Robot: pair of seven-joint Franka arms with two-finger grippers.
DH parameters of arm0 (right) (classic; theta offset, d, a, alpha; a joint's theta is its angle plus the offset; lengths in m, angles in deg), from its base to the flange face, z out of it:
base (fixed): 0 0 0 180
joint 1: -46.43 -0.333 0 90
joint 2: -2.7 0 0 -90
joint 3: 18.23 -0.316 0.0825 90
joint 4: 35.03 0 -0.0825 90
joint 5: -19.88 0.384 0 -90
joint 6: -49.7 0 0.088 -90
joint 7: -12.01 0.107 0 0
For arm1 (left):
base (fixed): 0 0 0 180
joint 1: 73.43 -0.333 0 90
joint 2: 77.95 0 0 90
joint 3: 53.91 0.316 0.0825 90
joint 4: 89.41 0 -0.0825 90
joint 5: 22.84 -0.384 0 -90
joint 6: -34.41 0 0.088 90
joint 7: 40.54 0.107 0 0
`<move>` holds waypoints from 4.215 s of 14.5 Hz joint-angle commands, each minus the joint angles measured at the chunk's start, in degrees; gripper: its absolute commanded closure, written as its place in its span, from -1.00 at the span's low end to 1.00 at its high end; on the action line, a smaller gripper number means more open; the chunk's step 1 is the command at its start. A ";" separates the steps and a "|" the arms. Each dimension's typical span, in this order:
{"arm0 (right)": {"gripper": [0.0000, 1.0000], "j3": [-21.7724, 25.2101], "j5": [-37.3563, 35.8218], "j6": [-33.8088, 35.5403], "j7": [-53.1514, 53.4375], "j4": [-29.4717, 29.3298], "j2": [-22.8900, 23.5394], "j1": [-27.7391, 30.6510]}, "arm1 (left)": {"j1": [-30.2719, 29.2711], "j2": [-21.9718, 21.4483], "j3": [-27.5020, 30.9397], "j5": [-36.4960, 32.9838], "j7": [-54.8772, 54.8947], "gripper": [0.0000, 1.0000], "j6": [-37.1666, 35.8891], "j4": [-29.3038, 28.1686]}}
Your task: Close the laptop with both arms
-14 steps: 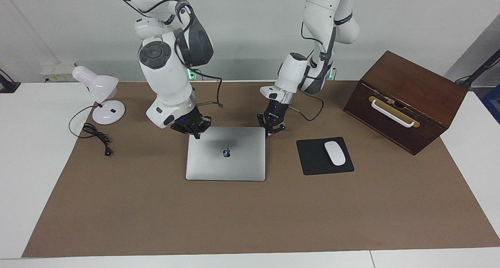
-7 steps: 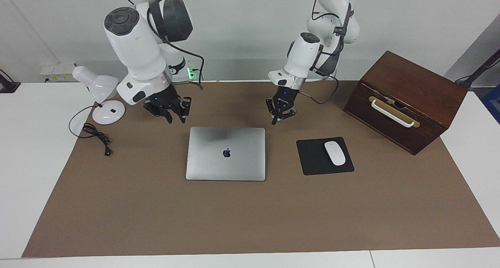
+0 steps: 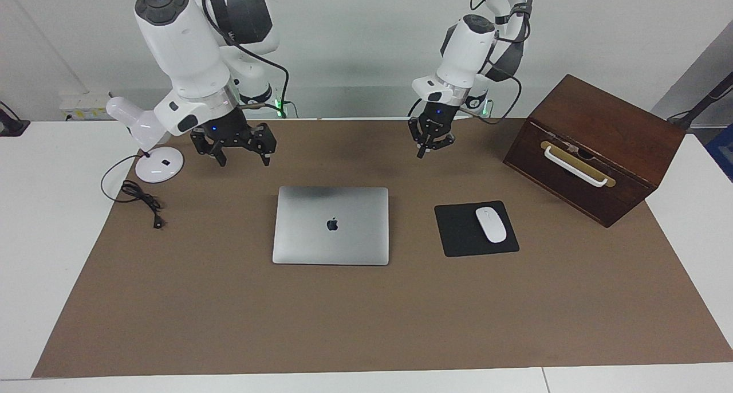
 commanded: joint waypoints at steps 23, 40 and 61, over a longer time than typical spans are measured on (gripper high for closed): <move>-1.00 -0.59 -2.24 1.50 -10.45 6.05 -6.59 8.30 | -34.08 0.06 -0.37 -5.04 -6.39 -1.00 -34.52 27.29; -1.00 0.29 -1.71 2.12 -10.54 2.71 -5.36 9.44 | -32.94 11.83 -0.19 -8.73 -7.09 -1.00 -48.30 45.91; -1.00 -0.41 -2.15 2.12 -10.37 2.01 -5.45 9.44 | -24.59 14.31 7.45 -11.98 -6.65 -1.00 -50.79 46.65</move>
